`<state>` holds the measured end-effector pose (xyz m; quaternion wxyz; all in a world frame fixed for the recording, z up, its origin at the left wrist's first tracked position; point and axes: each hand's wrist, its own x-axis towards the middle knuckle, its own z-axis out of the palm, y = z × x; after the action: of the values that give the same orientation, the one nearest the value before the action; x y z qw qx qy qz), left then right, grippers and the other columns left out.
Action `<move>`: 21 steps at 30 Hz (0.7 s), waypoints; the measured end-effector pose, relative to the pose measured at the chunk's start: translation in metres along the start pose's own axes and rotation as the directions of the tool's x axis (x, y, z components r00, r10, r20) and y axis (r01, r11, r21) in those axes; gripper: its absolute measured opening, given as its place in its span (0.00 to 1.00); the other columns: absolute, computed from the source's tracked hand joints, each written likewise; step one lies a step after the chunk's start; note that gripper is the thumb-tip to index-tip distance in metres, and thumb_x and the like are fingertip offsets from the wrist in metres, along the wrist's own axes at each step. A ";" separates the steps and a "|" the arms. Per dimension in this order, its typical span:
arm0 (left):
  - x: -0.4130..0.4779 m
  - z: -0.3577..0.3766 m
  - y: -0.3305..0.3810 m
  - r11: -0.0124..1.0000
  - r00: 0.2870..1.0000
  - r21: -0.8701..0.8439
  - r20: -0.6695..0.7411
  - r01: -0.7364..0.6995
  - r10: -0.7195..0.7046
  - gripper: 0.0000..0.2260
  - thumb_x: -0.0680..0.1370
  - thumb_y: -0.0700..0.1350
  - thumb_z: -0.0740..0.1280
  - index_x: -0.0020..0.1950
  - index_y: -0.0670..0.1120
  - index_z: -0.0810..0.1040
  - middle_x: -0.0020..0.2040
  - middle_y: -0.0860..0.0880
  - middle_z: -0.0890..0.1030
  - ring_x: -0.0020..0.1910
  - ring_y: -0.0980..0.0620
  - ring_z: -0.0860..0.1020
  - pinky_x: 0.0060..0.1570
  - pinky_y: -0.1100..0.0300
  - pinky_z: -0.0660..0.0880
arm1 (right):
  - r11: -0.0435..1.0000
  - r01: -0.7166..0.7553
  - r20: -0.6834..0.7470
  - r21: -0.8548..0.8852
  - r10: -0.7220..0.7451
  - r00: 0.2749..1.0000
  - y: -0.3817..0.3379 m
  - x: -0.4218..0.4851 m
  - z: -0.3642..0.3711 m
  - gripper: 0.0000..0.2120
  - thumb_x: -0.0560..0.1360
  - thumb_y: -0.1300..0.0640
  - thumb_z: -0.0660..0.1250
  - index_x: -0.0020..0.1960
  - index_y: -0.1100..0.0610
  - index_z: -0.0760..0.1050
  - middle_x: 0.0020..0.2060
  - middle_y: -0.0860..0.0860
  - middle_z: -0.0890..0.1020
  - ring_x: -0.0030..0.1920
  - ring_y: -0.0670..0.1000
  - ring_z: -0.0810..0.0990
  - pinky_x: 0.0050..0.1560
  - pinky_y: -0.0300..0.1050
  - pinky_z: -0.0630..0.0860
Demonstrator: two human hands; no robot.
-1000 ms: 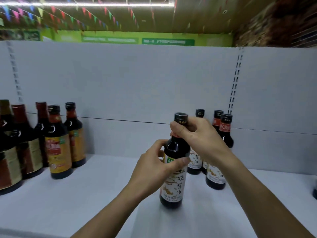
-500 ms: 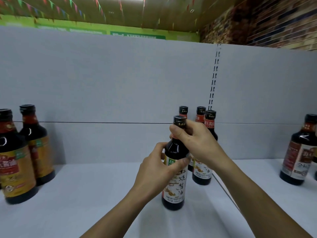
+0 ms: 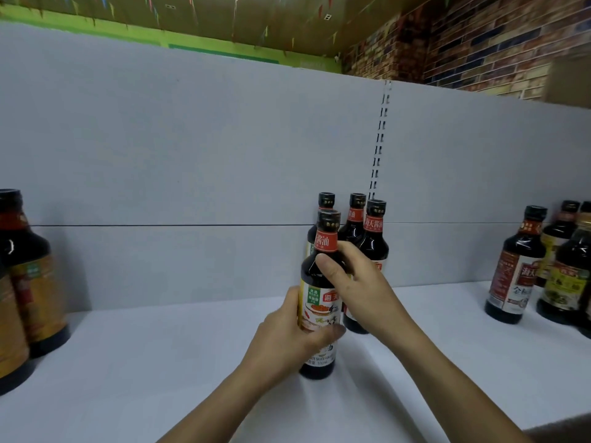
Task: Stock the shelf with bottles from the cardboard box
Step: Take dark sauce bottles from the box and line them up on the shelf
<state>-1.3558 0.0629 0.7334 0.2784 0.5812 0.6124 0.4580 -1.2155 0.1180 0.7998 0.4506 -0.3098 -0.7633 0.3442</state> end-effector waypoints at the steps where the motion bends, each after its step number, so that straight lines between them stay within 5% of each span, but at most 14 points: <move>1: -0.001 0.001 -0.005 1.000 1.000 0.002 0.025 0.009 -0.010 0.25 0.69 0.62 0.77 0.61 0.65 0.71 0.55 0.64 0.84 0.55 0.61 0.83 0.61 0.52 0.81 | 1.000 0.005 -0.005 0.001 -0.005 1.000 -0.001 -0.001 0.001 0.18 0.77 0.37 0.65 0.62 0.44 0.77 0.55 0.43 0.84 0.58 0.41 0.82 0.63 0.54 0.79; 9: 0.000 0.001 -0.015 0.999 0.998 0.045 0.059 -0.029 0.026 0.30 0.63 0.69 0.73 0.62 0.68 0.69 0.55 0.66 0.83 0.53 0.65 0.82 0.55 0.62 0.80 | 0.999 0.022 0.012 0.035 -0.022 1.000 0.009 -0.011 0.003 0.19 0.77 0.33 0.61 0.65 0.36 0.73 0.60 0.38 0.82 0.62 0.39 0.80 0.65 0.53 0.78; 13: -0.001 0.001 -0.020 0.993 0.996 0.099 0.072 -0.059 0.052 0.36 0.61 0.69 0.73 0.66 0.68 0.64 0.57 0.67 0.81 0.55 0.64 0.81 0.59 0.58 0.81 | 0.999 0.006 0.065 0.045 -0.009 0.998 0.024 -0.022 0.001 0.21 0.79 0.39 0.66 0.70 0.28 0.66 0.64 0.36 0.80 0.59 0.34 0.79 0.55 0.39 0.78; 17: -0.004 0.004 -0.026 0.993 0.995 0.080 0.064 -0.081 0.076 0.35 0.64 0.65 0.76 0.68 0.71 0.63 0.60 0.69 0.80 0.57 0.65 0.81 0.61 0.56 0.81 | 0.997 -0.068 0.097 -0.046 0.072 0.993 0.045 -0.038 -0.003 0.32 0.77 0.48 0.74 0.70 0.24 0.62 0.59 0.33 0.81 0.58 0.36 0.81 0.51 0.34 0.79; 21: -0.002 0.009 -0.029 0.989 0.993 0.100 -0.010 -0.112 0.114 0.35 0.64 0.64 0.77 0.68 0.68 0.67 0.63 0.64 0.74 0.60 0.64 0.78 0.60 0.57 0.80 | 0.965 -0.098 0.145 -0.243 0.136 0.980 0.063 -0.048 -0.013 0.23 0.78 0.47 0.72 0.66 0.29 0.68 0.55 0.36 0.82 0.53 0.38 0.81 0.54 0.40 0.80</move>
<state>-1.3612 0.0662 0.7037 0.2179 0.6244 0.6025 0.4468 -1.1742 0.1192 0.7307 0.3268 -0.3769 -0.8125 0.3016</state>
